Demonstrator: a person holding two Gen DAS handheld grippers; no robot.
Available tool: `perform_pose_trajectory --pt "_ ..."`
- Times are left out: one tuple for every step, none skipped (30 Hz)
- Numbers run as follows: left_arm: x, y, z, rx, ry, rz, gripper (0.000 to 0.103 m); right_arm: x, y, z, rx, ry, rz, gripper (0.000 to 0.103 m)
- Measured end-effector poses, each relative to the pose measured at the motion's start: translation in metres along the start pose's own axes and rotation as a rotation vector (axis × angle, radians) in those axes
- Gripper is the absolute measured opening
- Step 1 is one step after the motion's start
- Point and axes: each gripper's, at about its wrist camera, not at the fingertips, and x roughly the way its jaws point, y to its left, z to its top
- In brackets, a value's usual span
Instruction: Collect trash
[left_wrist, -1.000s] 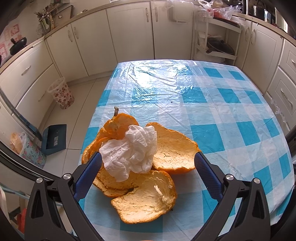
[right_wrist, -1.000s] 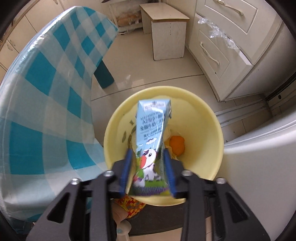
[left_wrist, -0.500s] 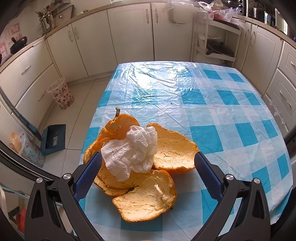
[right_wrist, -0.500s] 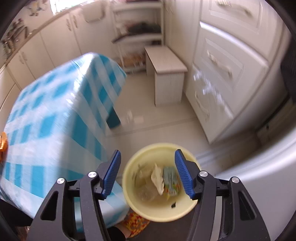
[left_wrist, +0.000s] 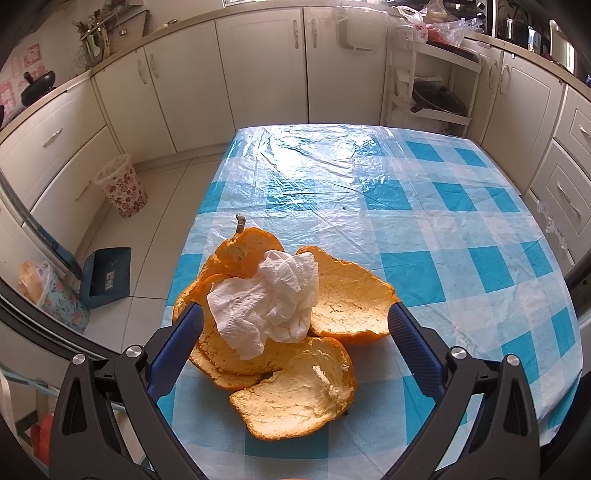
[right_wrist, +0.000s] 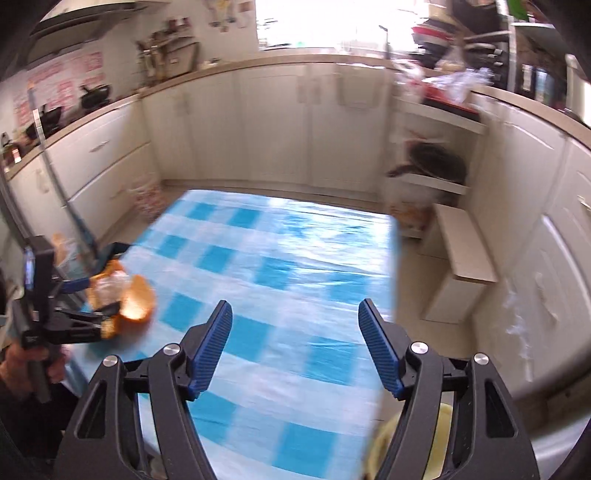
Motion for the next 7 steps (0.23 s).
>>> perform_pose_trajectory --pt "0.000 0.000 0.000 0.000 0.000 0.000 0.096 0.007 0.012 0.001 -0.008 0.007 0.023 0.068" --pt "0.001 0.000 0.000 -0.001 -0.001 0.000 0.096 0.015 0.021 0.001 -0.010 0.017 0.048 0.068" --pt "0.000 0.000 0.000 -0.004 0.000 -0.003 0.096 0.023 0.030 -0.001 -0.008 0.029 0.068 0.068" --pt "0.001 0.001 0.000 -0.005 0.002 -0.007 0.096 0.030 0.037 -0.003 -0.003 0.041 0.087 0.068" --pt "0.002 0.001 0.000 -0.007 0.003 -0.010 0.096 0.036 0.046 -0.004 0.002 0.053 0.105 0.068" --pt "0.002 0.001 0.000 -0.008 0.003 -0.012 0.096 0.042 0.053 -0.007 0.008 0.066 0.120 0.068" --pt "0.003 0.002 0.000 -0.007 0.004 -0.014 0.096 0.047 0.058 -0.012 0.018 0.080 0.130 0.068"
